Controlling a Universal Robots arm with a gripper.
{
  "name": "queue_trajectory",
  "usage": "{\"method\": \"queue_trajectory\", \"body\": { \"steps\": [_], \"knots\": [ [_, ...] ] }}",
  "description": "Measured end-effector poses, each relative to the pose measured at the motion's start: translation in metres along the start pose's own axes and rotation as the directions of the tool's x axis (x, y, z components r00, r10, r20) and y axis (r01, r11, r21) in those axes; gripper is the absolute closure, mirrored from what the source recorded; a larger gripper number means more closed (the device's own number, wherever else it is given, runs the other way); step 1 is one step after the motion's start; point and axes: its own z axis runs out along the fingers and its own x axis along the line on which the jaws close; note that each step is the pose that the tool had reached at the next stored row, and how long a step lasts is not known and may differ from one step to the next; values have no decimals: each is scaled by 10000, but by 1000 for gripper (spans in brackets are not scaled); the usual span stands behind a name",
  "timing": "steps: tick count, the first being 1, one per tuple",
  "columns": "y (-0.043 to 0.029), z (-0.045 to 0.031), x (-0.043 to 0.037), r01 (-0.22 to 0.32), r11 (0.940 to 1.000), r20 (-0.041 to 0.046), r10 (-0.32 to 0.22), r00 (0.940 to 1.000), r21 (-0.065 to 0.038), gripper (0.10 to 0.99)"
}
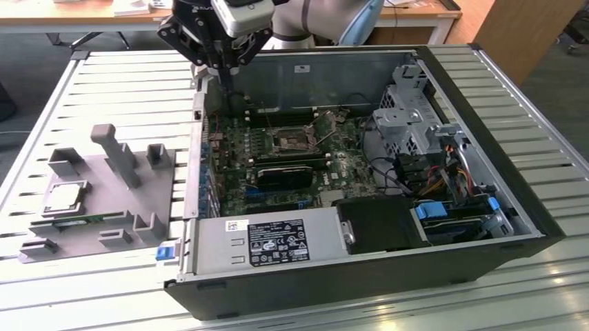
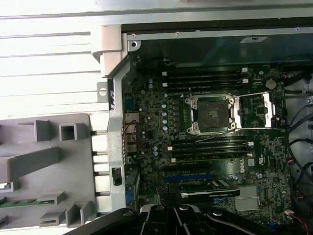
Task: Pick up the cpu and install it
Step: 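Reach for the cpu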
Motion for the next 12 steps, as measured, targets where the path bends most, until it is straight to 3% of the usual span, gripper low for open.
{"method": "queue_trajectory", "body": {
  "steps": [12],
  "knots": [
    [-2, -1, 35, -1, 10000, -1, 1, 10000, 0, 980]
  ]
}}
